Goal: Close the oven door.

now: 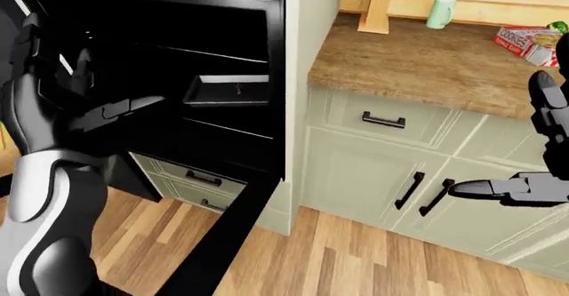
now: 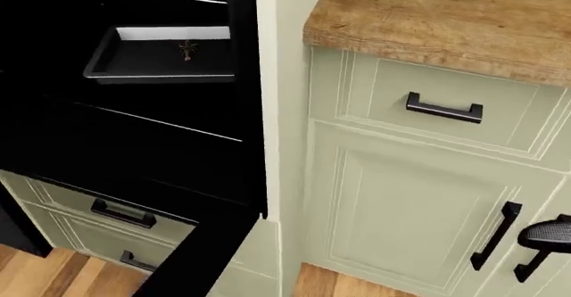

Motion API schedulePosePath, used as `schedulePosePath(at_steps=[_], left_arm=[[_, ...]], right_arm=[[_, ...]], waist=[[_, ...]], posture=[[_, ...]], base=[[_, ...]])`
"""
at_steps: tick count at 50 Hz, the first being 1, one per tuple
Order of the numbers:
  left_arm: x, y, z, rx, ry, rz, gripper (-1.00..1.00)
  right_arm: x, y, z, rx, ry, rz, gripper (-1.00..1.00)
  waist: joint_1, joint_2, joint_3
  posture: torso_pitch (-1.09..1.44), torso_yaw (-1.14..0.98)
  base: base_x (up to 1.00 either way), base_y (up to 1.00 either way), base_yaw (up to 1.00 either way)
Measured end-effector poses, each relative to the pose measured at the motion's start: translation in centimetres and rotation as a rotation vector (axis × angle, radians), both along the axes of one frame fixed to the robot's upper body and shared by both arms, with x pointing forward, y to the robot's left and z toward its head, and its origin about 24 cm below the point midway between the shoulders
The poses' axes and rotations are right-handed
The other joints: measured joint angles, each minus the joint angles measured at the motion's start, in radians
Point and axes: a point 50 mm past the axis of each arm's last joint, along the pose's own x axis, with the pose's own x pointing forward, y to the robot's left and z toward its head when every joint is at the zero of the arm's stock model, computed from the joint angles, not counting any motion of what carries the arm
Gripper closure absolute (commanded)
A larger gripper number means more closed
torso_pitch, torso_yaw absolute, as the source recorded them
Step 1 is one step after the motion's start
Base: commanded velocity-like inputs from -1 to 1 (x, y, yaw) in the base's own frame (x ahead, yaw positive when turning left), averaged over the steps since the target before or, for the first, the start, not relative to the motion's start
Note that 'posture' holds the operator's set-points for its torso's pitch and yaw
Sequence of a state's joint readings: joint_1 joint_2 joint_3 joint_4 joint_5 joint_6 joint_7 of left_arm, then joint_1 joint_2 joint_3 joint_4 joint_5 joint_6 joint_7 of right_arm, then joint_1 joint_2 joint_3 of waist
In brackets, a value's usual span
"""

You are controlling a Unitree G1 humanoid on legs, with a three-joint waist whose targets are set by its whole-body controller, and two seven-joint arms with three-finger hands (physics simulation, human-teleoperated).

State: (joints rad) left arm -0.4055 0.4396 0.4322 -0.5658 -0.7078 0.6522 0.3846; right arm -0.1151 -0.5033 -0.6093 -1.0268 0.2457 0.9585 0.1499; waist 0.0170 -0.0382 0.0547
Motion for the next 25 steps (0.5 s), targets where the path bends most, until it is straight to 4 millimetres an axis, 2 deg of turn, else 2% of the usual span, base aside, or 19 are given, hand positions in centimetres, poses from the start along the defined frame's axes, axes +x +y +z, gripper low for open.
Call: schedulePosePath(at_steps=[5, 7, 8, 11, 13, 19, 21, 22, 23, 25], left_arm=[[-0.42, -0.28, 0.63, 0.008, -0.036, -0.006, -1.00], [-0.36, -0.16, 0.76, 0.008, -0.036, -0.006, -1.00], [-0.34, 0.08, 0.62, 0.003, -0.029, 0.004, -1.00], [-0.32, 0.58, 0.16, -0.011, -0.001, 0.034, -1.00], [-0.38, 0.47, 0.47, -0.007, -0.011, 0.034, -1.00], [-0.38, 0.35, 0.59, -0.005, -0.024, 0.025, -1.00], [-0.38, 0.29, 0.62, -0.003, -0.023, 0.022, -1.00], [-0.34, 0.11, 0.49, -0.007, -0.021, 0.013, -1.00], [-0.25, -0.03, 0.31, -0.007, -0.012, 0.004, -1.00], [-0.07, -0.17, 0.09, -0.006, 0.004, -0.008, -1.00]], right_arm=[[-0.02, -0.15, 0.20, -0.003, 0.003, -0.003, -1.00], [0.03, 0.02, 0.36, -0.010, -0.002, 0.001, -1.00], [0.03, 0.29, 0.27, -0.005, -0.003, 0.016, -1.00], [0.03, 0.66, 0.20, -0.007, 0.012, 0.050, -1.00], [-0.04, 0.50, 0.31, -0.006, 0.008, 0.045, -1.00], [-0.10, 0.81, 0.36, -0.012, -0.015, 0.052, -1.00], [-0.08, 0.71, 0.40, -0.015, -0.013, 0.050, -1.00], [-0.03, 0.51, 0.33, -0.010, -0.008, 0.041, -1.00], [0.03, 0.33, 0.17, -0.003, 0.001, 0.031, -1.00], [0.06, 0.17, 0.03, 0.000, 0.010, 0.017, -1.00]], waist=[[-0.010, 0.069, 0.002], [-0.010, 0.105, -0.010], [-0.001, 0.095, -0.010], [0.016, 0.088, -0.016], [0.017, 0.062, -0.017], [0.007, -0.010, 0.003], [0.002, -0.049, -0.001], [-0.008, -0.036, 0.000], [-0.012, -0.033, 0.002], [-0.007, -0.038, -0.003]], posture=[[0.00, 0.00], [0.00, 0.00], [0.00, 0.00], [0.00, 0.00], [0.00, 0.00], [0.00, 0.00], [0.00, 0.00], [0.00, 0.00], [0.00, 0.00], [0.00, 0.00]], base=[[0.00, 0.00, 0.54], [0.00, 0.00, 0.54], [0.00, 0.00, 0.53], [0.00, 0.00, 0.53], [0.00, 0.00, 0.54], [0.00, 0.00, 0.54], [0.00, 0.00, 0.54], [0.00, 0.00, 0.54], [0.00, 0.00, 0.53], [0.00, 0.00, 0.54]])
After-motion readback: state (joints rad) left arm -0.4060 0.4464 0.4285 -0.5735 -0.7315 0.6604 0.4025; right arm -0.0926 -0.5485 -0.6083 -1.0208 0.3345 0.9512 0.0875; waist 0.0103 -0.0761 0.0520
